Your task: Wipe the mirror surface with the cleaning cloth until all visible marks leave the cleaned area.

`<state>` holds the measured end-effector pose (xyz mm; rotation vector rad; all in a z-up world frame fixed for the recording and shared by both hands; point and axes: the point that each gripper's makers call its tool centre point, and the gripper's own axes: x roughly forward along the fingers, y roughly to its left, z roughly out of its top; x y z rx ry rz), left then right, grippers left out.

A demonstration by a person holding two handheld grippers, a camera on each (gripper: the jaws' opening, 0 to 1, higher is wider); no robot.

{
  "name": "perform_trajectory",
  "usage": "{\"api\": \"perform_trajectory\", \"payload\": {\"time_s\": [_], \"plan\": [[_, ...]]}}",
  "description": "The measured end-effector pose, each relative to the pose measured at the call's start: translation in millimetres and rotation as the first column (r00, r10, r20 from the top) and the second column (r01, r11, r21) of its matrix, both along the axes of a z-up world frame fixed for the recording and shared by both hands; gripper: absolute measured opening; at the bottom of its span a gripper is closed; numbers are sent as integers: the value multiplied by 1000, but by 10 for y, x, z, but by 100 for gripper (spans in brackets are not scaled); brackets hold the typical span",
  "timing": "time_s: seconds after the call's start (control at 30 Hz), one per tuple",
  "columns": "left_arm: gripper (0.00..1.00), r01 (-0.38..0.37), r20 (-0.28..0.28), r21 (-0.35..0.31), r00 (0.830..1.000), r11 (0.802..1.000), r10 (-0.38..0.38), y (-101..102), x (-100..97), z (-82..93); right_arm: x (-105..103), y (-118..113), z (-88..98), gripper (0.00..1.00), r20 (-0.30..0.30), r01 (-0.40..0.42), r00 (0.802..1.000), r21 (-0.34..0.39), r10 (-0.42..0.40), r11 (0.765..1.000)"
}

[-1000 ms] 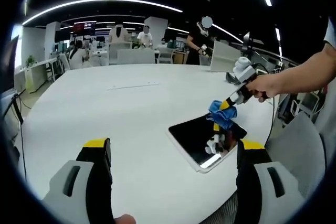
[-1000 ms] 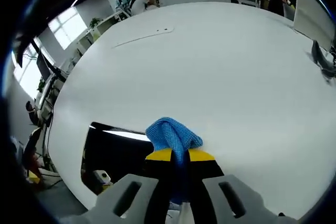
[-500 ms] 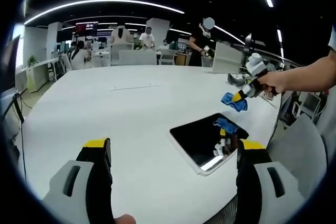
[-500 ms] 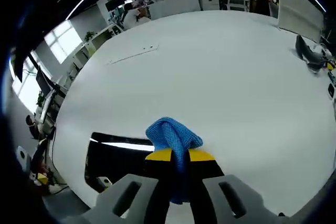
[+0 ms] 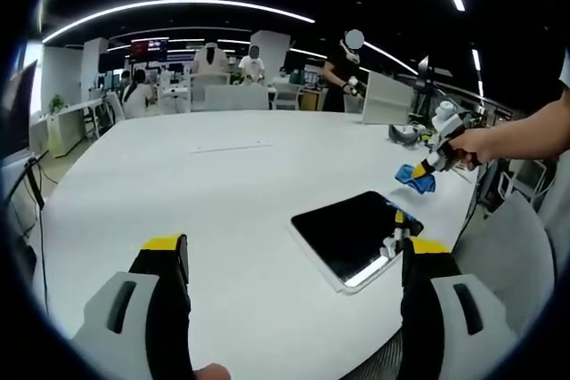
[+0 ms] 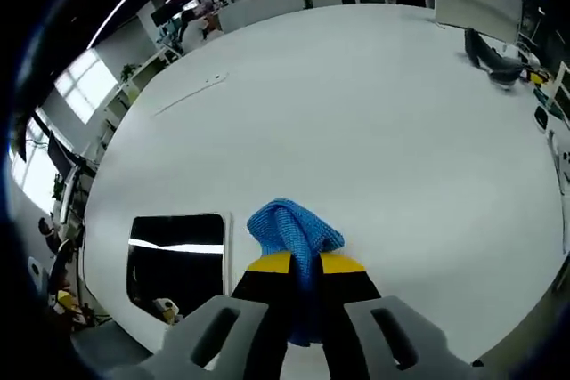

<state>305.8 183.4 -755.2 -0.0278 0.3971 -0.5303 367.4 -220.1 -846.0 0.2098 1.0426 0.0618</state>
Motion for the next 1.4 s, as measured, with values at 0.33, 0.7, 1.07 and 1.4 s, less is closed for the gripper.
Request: {"api": "perform_trajectory", "payload": {"time_s": [0.33,0.7,1.07,1.4], "plan": [[99,-17,5,-1,1000,1000,17,56,-12,39,-168,-13,-291,5,-32,-133,991,-94,131,987],[99,-30,11,-5,999,1000,30,88,-15,65,-167,-22,-292,6,-10,-105,994,-71,105,992],[99,-34,8,-10,999,999,34,123,-2,73,-90,214,70,47,174,-204,965,25,196,979],[99,-22,8,-15,1000,1000,22,185,12,114,-136,171,460,91,370,-362,848,-119,380,924]]}}
